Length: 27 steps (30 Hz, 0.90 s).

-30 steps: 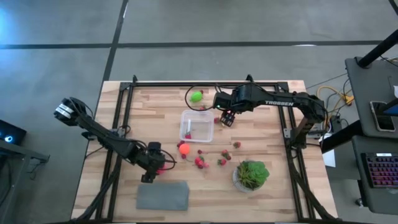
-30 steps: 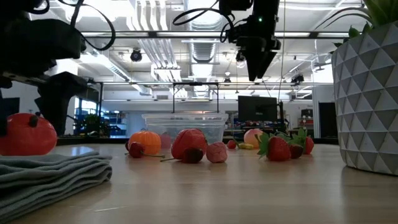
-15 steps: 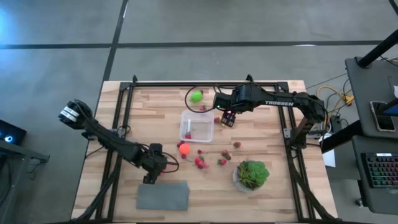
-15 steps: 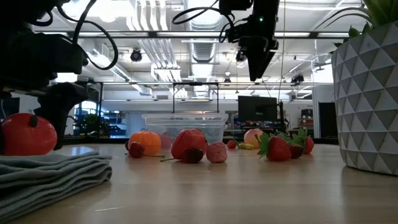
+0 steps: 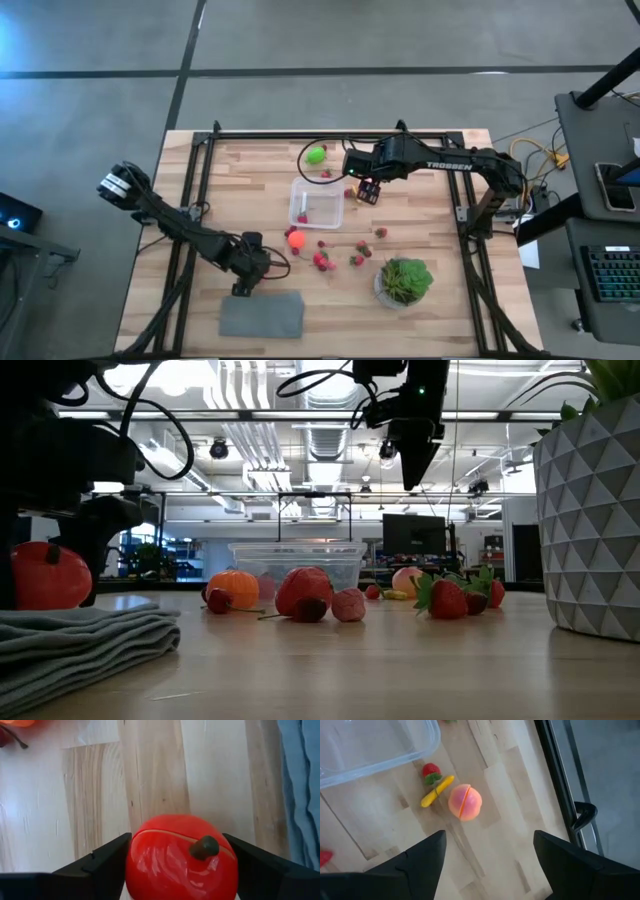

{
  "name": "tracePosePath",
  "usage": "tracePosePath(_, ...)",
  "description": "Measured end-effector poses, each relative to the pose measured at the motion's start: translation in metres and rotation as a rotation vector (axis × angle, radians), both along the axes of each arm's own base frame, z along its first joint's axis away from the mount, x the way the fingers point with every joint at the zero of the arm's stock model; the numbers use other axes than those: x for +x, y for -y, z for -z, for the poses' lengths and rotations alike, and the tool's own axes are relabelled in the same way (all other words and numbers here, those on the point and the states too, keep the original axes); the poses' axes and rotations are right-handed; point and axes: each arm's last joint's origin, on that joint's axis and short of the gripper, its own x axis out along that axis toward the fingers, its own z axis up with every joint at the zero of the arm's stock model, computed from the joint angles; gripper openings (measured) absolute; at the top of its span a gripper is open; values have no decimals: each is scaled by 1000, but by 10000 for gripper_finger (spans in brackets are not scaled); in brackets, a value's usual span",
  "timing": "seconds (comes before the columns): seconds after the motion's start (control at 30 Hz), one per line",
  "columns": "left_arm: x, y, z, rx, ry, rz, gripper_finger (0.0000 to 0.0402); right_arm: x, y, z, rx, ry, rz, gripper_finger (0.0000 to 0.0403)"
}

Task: Pick and placing Produce into tupperware
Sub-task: Put the red apple into the transparent bin

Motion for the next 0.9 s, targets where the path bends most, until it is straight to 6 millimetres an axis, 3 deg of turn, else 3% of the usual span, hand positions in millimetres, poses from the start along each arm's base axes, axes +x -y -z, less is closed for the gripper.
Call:
tracePosePath(0.63, 0, 0, -1, -4, 7, 0, 258, -1, 0, -2, -5, 1, -26, 288)
tracePosePath(0.9, -1, 0, -1, -4, 6, 0, 258, -9, -1, -18, -16, 87, -6, 287)
